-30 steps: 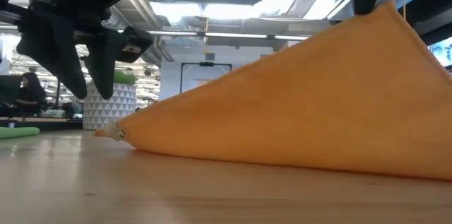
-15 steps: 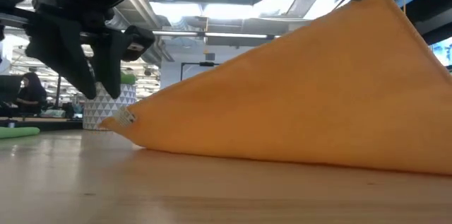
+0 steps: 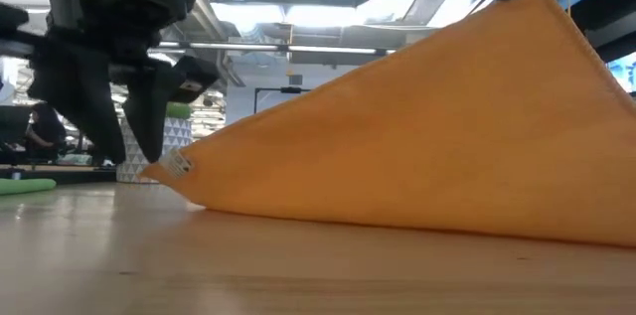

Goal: Fold microfiber towels
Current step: Fold the orange microfiber towel

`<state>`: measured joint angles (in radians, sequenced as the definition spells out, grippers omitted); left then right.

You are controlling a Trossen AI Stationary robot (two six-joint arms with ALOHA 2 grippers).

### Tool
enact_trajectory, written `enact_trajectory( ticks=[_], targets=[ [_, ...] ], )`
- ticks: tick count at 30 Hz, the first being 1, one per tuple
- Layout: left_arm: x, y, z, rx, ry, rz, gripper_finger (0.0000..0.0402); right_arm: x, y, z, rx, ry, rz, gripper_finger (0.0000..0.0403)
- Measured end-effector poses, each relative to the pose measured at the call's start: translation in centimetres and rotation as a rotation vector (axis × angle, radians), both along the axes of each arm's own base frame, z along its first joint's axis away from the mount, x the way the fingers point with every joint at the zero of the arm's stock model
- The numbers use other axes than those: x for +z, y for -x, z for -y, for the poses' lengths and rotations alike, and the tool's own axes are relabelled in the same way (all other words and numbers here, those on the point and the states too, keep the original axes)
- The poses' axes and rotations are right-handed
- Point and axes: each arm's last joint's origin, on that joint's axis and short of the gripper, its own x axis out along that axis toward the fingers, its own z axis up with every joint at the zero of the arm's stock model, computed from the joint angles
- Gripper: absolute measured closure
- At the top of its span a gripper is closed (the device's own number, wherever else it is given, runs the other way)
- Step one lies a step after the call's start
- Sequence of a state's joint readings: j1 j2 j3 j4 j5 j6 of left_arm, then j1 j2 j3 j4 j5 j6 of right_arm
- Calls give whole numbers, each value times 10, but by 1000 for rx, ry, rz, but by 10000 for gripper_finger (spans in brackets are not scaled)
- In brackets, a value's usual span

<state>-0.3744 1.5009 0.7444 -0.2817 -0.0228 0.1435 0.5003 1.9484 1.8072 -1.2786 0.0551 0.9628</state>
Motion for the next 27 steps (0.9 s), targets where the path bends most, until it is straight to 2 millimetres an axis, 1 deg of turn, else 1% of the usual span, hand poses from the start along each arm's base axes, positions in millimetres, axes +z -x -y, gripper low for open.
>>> enact_trajectory(
  ticks=[4,8,17,20,23,25,27],
  targets=[
    [-7,-3,0,30,-40,0,291,0,0,0,-1,-1,0,397],
    [-8,-4,-2,77,-68,11,291,0,0,0,-2,-2,0,399],
    [-7,-7,-1,104,-33,33,292,0,1,1,-2,8,-12,397],
    [-6,-8,0,106,13,36,294,0,1,1,-3,8,-12,400],
    [-5,-9,-2,131,34,18,317,0,2,1,-7,11,-16,400],
    [-1,-11,-5,148,22,-5,349,-1,4,2,-27,20,-37,399],
    [7,-16,-8,162,20,-16,384,-1,6,3,-37,31,-58,398]
  ],
)
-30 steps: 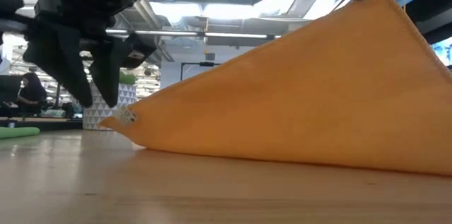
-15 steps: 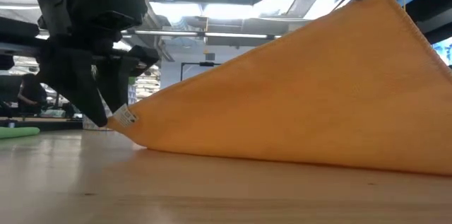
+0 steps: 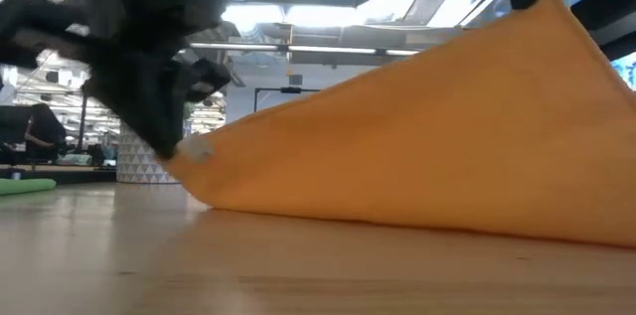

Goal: Fold microfiber towels
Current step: Fold the orange microfiber towel

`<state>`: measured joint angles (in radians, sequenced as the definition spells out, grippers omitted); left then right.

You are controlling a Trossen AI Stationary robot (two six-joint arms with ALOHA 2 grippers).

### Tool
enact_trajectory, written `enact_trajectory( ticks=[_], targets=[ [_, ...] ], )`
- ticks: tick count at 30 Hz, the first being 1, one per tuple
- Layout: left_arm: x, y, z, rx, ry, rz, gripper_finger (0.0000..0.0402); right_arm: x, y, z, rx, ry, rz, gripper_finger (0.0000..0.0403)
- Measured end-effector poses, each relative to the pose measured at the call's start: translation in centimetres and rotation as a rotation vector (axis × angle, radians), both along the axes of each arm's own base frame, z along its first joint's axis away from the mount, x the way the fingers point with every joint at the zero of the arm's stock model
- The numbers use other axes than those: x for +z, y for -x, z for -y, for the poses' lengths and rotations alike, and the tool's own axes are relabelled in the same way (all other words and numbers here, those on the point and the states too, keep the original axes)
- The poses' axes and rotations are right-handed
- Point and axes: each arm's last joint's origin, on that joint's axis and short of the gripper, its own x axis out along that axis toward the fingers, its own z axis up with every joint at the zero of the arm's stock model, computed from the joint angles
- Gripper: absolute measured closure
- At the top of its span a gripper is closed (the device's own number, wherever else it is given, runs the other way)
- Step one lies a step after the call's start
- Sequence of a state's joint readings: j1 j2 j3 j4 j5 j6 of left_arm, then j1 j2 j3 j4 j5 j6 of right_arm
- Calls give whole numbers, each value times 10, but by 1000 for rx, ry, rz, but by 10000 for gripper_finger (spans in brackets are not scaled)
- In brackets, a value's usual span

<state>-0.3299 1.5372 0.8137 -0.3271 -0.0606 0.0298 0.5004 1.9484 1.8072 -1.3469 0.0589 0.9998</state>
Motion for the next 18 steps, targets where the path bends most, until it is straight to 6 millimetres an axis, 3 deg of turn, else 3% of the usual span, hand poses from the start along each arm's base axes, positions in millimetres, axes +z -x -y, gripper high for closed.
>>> enact_trajectory(
  ticks=[6,10,18],
  targets=[
    [41,-31,-19,9,10,118,400,0,12,0,-67,79,-77,400],
    [65,-51,-44,21,-38,207,401,0,24,4,-135,169,-142,397],
    [67,-76,-97,50,-54,219,401,8,57,18,-273,176,-139,399]
  ],
)
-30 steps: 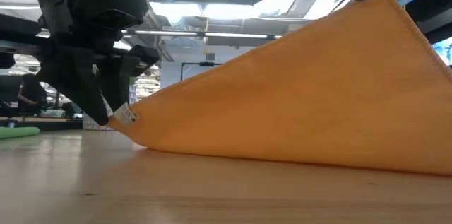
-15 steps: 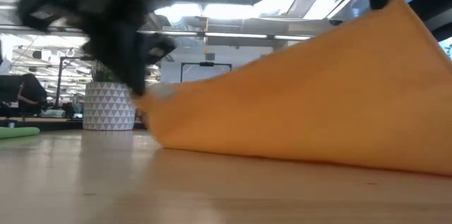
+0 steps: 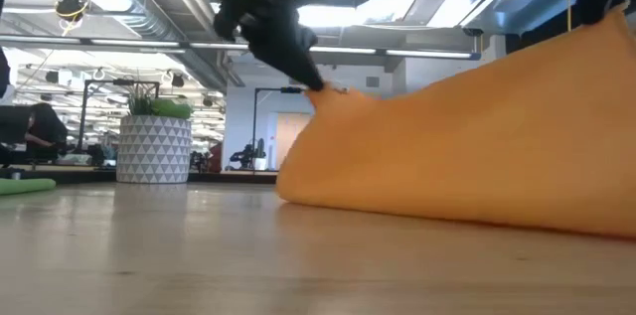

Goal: Fold microfiber towels
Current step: Fold the orange microfiber towel

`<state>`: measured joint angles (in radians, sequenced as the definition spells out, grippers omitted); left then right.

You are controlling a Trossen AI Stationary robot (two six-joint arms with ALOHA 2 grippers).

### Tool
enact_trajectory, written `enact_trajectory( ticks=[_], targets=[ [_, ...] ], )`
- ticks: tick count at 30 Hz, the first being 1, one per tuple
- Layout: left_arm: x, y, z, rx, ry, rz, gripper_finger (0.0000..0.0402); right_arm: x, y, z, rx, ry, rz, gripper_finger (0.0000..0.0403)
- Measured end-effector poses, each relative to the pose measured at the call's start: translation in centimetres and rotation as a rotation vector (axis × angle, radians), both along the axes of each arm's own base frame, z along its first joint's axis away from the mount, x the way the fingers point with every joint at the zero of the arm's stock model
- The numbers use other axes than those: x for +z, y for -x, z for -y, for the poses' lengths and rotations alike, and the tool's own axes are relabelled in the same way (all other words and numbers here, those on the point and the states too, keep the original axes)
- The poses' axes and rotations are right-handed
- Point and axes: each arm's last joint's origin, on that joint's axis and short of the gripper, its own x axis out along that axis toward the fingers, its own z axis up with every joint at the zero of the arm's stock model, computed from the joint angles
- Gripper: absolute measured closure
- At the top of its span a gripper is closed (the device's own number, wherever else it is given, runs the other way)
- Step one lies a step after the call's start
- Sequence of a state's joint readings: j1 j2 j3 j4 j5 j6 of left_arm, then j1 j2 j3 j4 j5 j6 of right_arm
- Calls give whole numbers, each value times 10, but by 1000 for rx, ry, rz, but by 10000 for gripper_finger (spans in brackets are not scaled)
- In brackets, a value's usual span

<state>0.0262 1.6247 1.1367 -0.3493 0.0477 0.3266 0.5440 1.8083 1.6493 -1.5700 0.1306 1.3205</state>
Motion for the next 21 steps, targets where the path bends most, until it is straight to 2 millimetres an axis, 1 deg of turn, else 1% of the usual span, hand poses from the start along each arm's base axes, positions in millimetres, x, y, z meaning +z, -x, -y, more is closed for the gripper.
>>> enact_trajectory(
  ticks=[2,5,9,11,13,15,18,21],
  targets=[
    [1,-6,-7,0,9,4,401,7,14,5,-70,13,40,399],
    [6,-17,-12,-18,10,50,401,10,34,14,-154,32,90,399],
    [12,-37,-16,-47,-8,109,401,10,65,26,-171,24,102,398],
    [12,-51,-18,-64,-12,120,401,6,77,31,-187,17,96,398],
    [5,-60,-19,-69,-10,92,401,2,87,34,-187,7,102,398],
    [0,-73,-22,-66,-11,103,401,-5,95,37,-177,6,103,398],
    [-10,-85,-28,-40,-27,80,401,-18,103,43,-160,9,87,398],
    [-19,-91,-40,-2,-46,56,401,-32,107,45,-160,-32,83,398]
  ],
)
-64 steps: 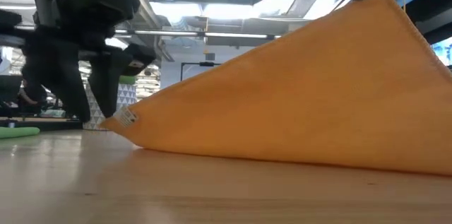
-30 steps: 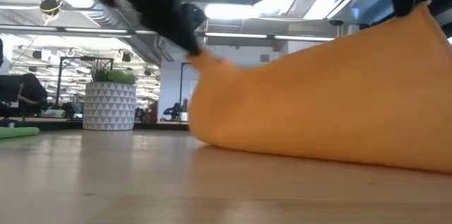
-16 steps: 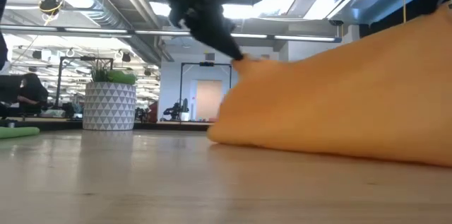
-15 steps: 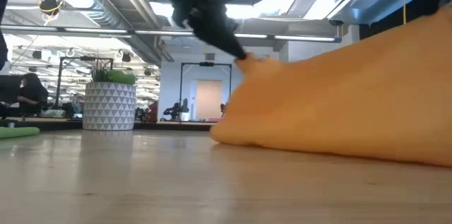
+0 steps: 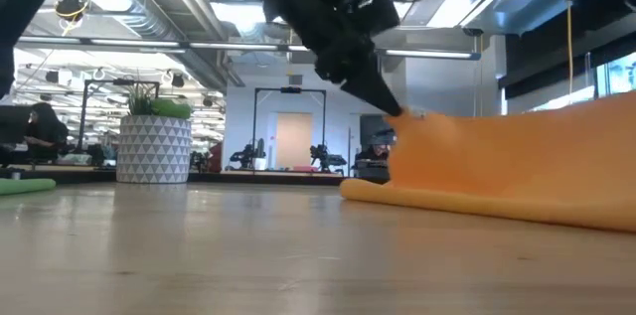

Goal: Fold microfiber towels
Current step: Fold the orange microfiber towel

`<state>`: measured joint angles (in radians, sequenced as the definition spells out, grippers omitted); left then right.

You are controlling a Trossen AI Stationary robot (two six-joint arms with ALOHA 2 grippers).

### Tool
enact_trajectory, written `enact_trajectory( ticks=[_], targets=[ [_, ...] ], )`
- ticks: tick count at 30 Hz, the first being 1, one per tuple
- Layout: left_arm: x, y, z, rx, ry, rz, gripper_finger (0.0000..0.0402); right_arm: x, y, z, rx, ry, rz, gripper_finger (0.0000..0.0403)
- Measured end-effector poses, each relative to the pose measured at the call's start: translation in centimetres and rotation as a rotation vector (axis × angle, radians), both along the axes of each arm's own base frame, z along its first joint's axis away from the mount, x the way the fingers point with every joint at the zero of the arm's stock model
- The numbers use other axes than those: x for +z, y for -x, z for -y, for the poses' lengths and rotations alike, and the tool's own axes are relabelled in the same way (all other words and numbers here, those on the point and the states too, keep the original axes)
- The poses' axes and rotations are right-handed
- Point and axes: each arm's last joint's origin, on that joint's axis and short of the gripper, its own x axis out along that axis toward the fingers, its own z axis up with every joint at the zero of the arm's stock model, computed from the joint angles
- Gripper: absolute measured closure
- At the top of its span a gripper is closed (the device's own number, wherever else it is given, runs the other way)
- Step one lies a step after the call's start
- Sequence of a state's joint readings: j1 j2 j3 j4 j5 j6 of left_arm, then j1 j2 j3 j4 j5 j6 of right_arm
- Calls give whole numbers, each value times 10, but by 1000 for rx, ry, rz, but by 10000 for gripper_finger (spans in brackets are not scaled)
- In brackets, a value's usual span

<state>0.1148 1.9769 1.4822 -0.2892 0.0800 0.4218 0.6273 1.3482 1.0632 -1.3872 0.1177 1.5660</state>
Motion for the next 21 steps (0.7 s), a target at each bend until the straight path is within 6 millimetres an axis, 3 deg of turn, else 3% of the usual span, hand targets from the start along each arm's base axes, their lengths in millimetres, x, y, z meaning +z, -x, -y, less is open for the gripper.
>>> enact_trajectory(
  ticks=[12,17,21],
  targets=[
    [-2,5,-38,108,47,-20,401,-32,7,4,108,-3,-50,398],
    [13,17,-27,131,104,-72,402,-19,4,-3,175,-37,-12,398],
    [33,32,-10,92,138,-117,402,1,-5,-11,266,-63,118,398]
  ],
)
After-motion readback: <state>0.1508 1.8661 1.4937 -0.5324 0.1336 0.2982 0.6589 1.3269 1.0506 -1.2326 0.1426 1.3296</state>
